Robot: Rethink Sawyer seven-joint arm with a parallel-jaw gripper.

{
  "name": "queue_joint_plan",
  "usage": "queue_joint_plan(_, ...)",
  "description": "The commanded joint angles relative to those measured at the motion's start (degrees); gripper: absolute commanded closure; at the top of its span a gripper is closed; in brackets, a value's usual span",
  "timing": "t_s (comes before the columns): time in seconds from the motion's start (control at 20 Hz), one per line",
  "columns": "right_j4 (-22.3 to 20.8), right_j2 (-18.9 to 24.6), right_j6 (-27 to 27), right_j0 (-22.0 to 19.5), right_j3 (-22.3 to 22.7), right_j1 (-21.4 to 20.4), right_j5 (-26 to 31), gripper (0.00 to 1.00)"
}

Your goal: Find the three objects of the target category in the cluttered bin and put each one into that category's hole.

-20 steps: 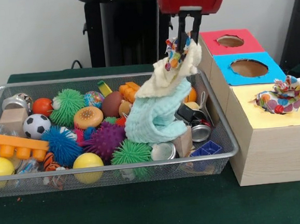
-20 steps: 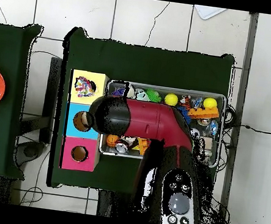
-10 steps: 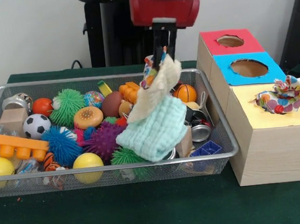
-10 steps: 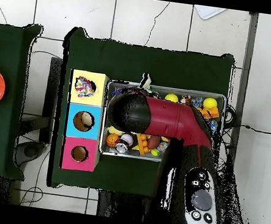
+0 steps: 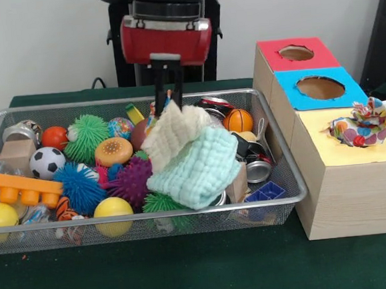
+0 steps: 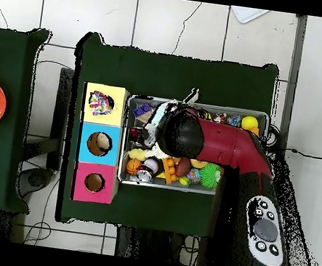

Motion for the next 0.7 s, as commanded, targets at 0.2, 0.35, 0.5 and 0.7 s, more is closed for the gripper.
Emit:
queue_joint_plan(0.2, -1.7, 6.3, -0.2, -3.8, 1.8, 4.4, -1.7, 0.0)
queue_joint_plan(0.35, -1.5, 6.7, 0.0, -3.9, 1.8, 5.3, -1.3, 0.0)
queue_joint_plan(0.5, -1.3, 6.9, 0.2, -4.0, 1.2, 6.5, -0.5, 0.0)
queue_joint_plan(0.7, -1.2, 6.9, 0.1, -4.1, 1.7, 5.8, 0.3, 0.0)
